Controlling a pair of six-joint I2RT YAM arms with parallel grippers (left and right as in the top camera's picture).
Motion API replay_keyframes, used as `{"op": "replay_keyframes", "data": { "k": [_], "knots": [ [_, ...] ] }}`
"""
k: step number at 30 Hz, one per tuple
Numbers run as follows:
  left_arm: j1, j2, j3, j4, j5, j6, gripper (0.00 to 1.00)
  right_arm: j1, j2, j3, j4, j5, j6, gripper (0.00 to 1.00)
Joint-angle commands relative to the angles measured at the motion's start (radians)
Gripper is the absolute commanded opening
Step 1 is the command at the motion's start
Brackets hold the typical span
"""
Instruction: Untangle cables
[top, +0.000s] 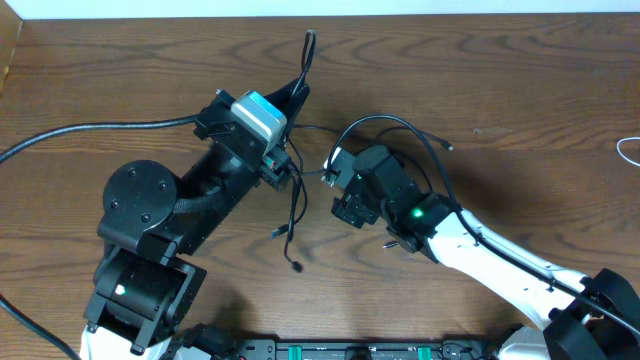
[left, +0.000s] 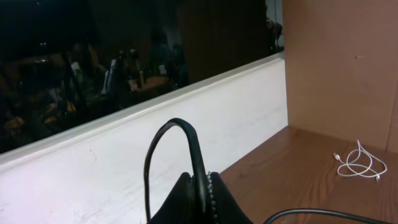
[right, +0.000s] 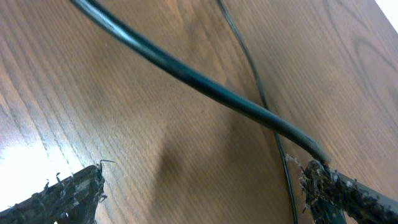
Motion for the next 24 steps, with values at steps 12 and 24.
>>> {"op": "replay_keyframes", "data": {
  "k": [12, 24],
  "knots": [
    [0.001, 0.005, 0.019, -0.032, 0.011, 0.000, 0.07, 0.051, -0.001, -0.003, 0.015, 0.000, 0.027, 0.99],
    [0.002, 0.046, 0.019, -0.041, 0.011, 0.007, 0.07, 0.072, -0.009, 0.004, 0.113, 0.239, 0.026, 0.99]
  ]
}}
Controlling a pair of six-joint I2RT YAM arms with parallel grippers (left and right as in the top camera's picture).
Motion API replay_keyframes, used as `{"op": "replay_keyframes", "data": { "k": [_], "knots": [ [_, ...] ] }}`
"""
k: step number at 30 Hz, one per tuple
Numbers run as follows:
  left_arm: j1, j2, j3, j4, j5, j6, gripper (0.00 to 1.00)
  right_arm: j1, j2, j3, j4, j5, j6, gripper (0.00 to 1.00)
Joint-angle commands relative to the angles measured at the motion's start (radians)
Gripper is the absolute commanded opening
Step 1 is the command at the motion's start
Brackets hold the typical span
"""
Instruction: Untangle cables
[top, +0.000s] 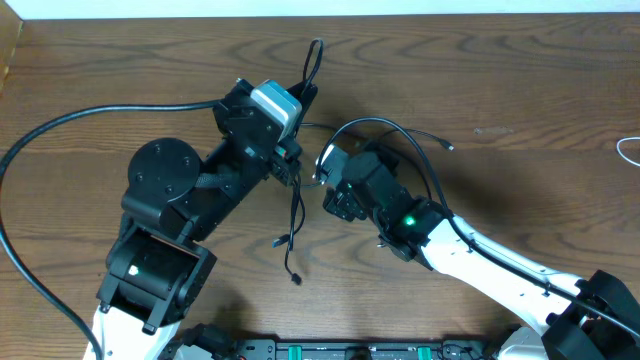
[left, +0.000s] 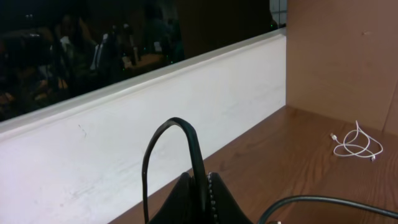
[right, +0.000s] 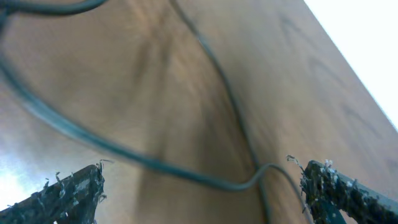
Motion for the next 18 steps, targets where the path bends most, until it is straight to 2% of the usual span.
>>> {"op": "replay_keyframes", "data": {
  "k": [1, 9, 14, 18],
  "knots": [
    [0.002, -0.007, 0.019, 0.006, 0.011, 0.006, 0.07, 0.014, -0.010, 0.005, 0.010, 0.077, 0.017, 0.99],
    [0.002, -0.008, 0.019, 0.006, 0.012, 0.006, 0.07, 0.012, 0.010, 0.005, 0.006, -0.040, 0.017, 0.99],
    [0.002, -0.009, 0.019, 0.006, 0.012, 0.006, 0.07, -0.009, 0.077, 0.005, 0.058, -0.047, 0.017, 0.99],
    [0.002, -0.009, 0.019, 0.005, 0.012, 0.006, 0.07, -0.014, 0.144, 0.005, 0.135, -0.047, 0.017, 0.88]
  ]
}}
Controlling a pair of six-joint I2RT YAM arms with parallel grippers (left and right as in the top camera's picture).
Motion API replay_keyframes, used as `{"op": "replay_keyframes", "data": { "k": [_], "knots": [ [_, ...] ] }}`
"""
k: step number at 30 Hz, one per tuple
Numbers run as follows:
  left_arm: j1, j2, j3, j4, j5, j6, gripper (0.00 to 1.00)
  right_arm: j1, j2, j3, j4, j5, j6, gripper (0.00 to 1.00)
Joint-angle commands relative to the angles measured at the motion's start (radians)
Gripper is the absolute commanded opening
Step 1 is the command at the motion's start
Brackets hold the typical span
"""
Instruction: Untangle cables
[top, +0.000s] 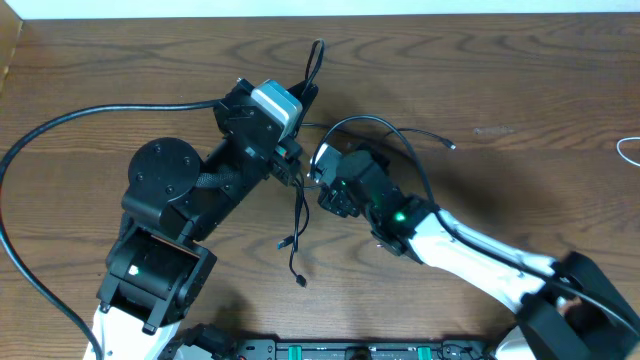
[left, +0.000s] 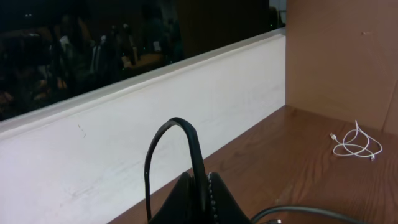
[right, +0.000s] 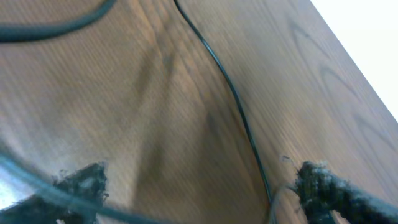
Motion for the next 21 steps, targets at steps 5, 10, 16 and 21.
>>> {"op": "replay_keyframes", "data": {
  "k": [5, 10, 16, 21],
  "knots": [
    [0.002, -0.010, 0.019, 0.005, 0.012, 0.006, 0.07, -0.007, 0.064, 0.005, 0.062, -0.009, 0.016, 0.40],
    [0.002, -0.009, 0.019, 0.002, 0.012, 0.006, 0.07, -0.007, 0.044, 0.005, 0.017, 0.060, 0.021, 0.01],
    [0.002, -0.009, 0.019, -0.018, 0.000, 0.026, 0.07, -0.012, -0.064, 0.005, -0.121, 0.399, 0.118, 0.01],
    [0.002, -0.008, 0.019, -0.048, -0.061, 0.030, 0.07, -0.061, -0.188, 0.005, -0.175, 0.744, 0.227, 0.01]
  ]
}}
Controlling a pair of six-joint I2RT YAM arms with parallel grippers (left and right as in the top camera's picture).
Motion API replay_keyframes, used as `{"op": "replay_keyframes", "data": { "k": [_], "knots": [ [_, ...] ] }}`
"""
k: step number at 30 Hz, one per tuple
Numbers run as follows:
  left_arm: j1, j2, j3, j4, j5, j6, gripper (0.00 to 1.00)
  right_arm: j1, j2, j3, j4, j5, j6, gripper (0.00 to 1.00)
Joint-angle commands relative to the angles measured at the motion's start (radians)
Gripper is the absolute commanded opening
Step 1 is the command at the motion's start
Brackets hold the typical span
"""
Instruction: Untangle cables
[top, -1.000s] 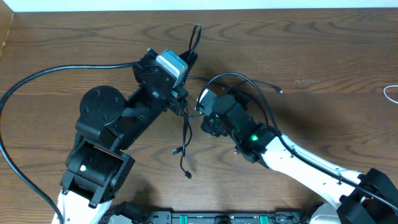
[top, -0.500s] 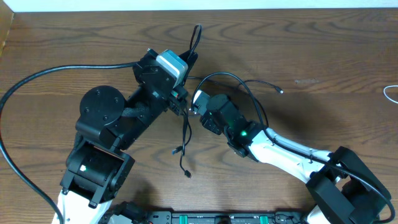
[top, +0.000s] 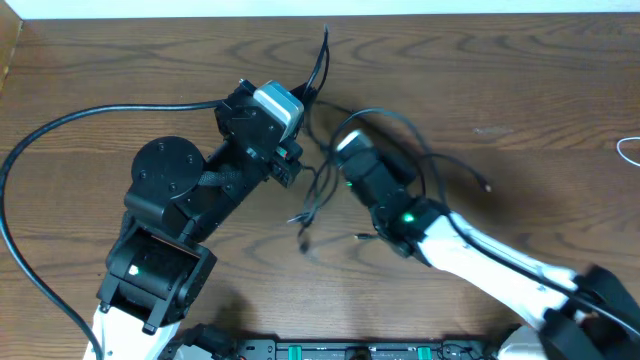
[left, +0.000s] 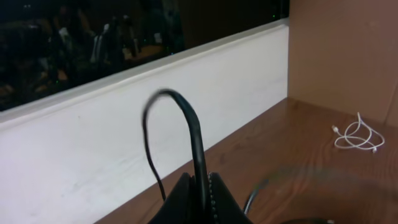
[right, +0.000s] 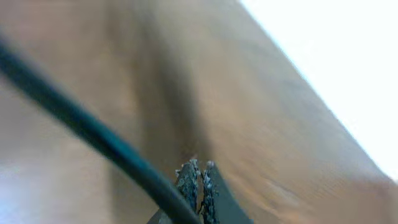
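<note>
Black cables (top: 312, 196) lie tangled on the wooden table (top: 540, 70) between my two arms, blurred by motion. My left gripper (top: 312, 88) is shut on a thick black cable whose loop (left: 177, 118) arches up out of the fingers (left: 214, 199). My right gripper (top: 338, 160) sits just right of it, over the tangle. In the right wrist view its gripper (right: 199, 177) is pressed shut, with a dark cable (right: 93, 134) running diagonally against the left finger. The pinched strand itself is hidden.
A thick black cable (top: 70, 130) sweeps from the left arm out to the table's left edge. A coiled white cable (left: 357, 134) lies far right, just showing at the overhead edge (top: 630, 150). A white wall (left: 93, 143) borders the far side.
My right gripper was wide open over the cables and is now shut. It has shifted right, and the cable loop and loose ends have moved right with it. The left gripper still holds its loop.
The left gripper stayed shut on the looped cable throughout, moving slightly up the table after the first moment. The right gripper stood open near the tangle, sat closer to the left gripper at each moment, and is now shut with the cables displaced.
</note>
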Motion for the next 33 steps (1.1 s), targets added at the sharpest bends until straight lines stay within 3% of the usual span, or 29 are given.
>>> {"op": "replay_keyframes", "data": {
  "k": [1, 13, 20, 29, 33],
  "knots": [
    [0.002, -0.008, 0.019, -0.015, -0.067, 0.019, 0.07, -0.061, -0.113, 0.006, -0.032, 0.348, 0.118, 0.01],
    [0.002, -0.008, 0.018, -0.137, -0.418, 0.059, 0.07, -0.418, -0.460, 0.006, -0.140, 0.428, 0.307, 0.01],
    [0.002, -0.009, 0.018, -0.204, -0.518, 0.059, 0.08, -0.649, -0.609, 0.006, -0.164, 0.428, 0.364, 0.01],
    [0.002, -0.009, 0.018, -0.253, -0.802, 0.059, 0.07, -1.006, -0.671, 0.006, -0.164, 0.411, 0.637, 0.01],
    [0.002, -0.009, 0.018, -0.256, -0.885, 0.060, 0.07, -1.132, -0.666, 0.006, -0.164, 0.340, 0.684, 0.01]
  ]
}}
